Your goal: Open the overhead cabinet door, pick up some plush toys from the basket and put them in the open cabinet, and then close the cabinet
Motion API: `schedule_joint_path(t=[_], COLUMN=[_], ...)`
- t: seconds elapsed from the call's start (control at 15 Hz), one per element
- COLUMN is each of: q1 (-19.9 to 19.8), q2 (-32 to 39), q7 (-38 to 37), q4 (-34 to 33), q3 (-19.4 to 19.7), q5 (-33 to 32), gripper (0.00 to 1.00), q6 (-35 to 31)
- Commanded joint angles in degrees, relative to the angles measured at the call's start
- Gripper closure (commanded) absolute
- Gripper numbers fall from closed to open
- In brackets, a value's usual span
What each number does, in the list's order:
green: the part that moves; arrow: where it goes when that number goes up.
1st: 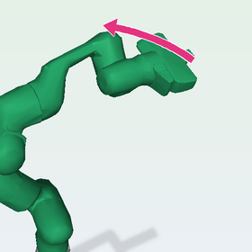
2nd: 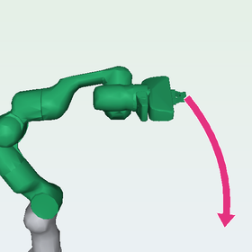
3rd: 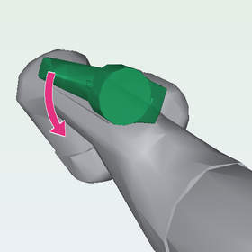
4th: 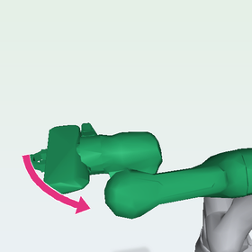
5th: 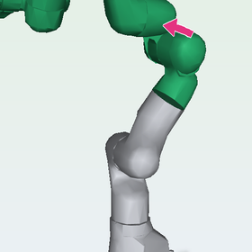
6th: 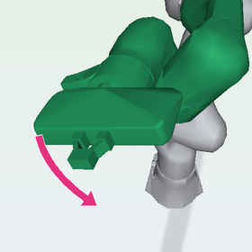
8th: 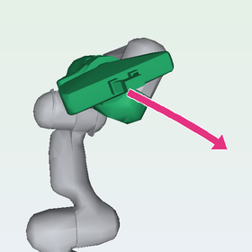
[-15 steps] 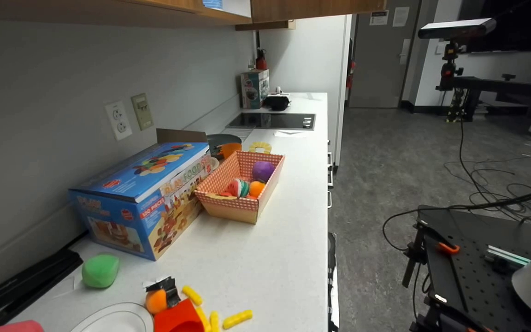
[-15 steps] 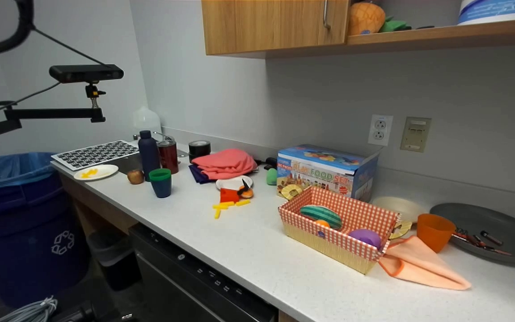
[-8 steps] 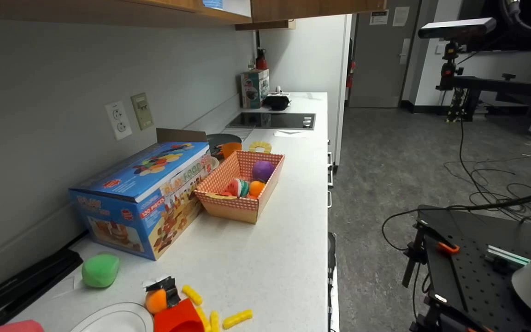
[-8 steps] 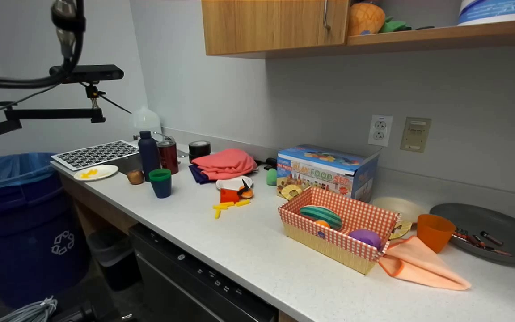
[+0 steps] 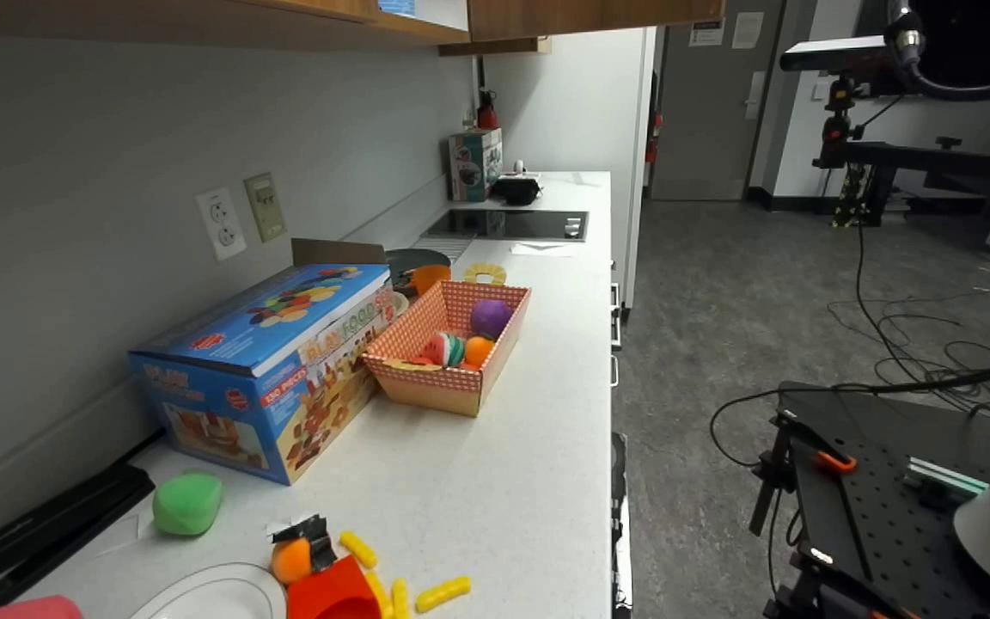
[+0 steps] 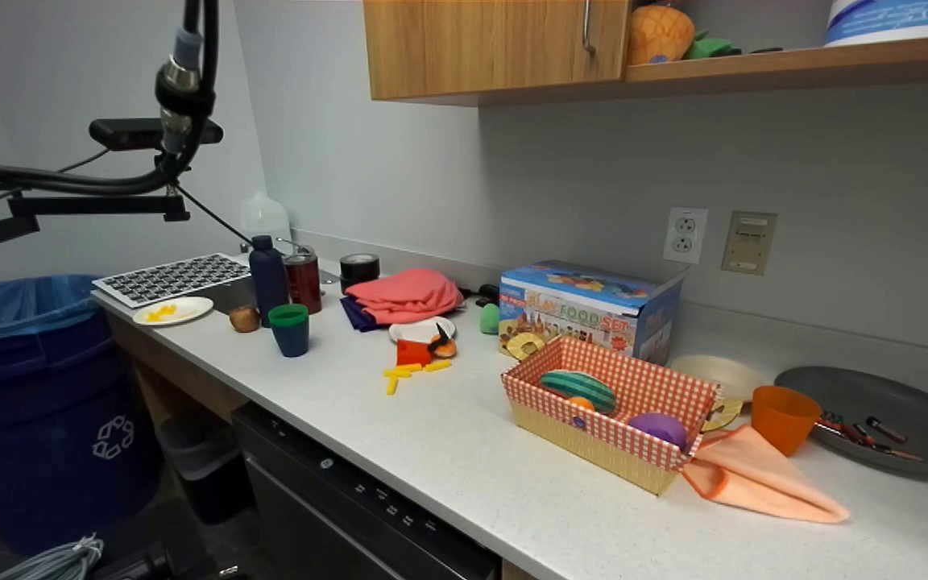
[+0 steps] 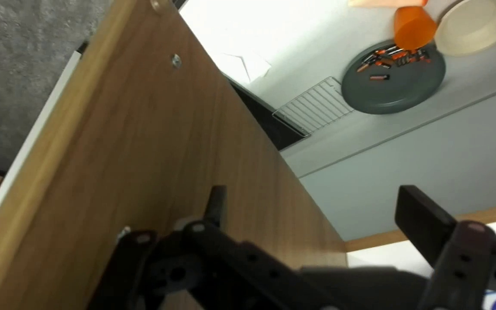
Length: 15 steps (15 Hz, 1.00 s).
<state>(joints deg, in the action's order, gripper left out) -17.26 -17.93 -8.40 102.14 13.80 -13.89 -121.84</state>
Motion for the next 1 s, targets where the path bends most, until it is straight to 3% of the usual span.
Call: schedule_joint_path(t=[0.0,0.33,0.4,0.93], q1=[-3.4,-7.3,-5.8,-6.5], q2=[5.8,9.1,7.4,9.2], q7=[-5.1,-18.3,-12.8,-18.1], q4=[-4.9,-5.2,-3.5,-4.6], q3=[2.6,3.3,4.1,4.0], q5=[-1.5,-9.9,-6.4,-9.0], gripper=[0.00,0.00,0.00,0.00], q6=[0.0,-5.7,-4.5,-5.8])
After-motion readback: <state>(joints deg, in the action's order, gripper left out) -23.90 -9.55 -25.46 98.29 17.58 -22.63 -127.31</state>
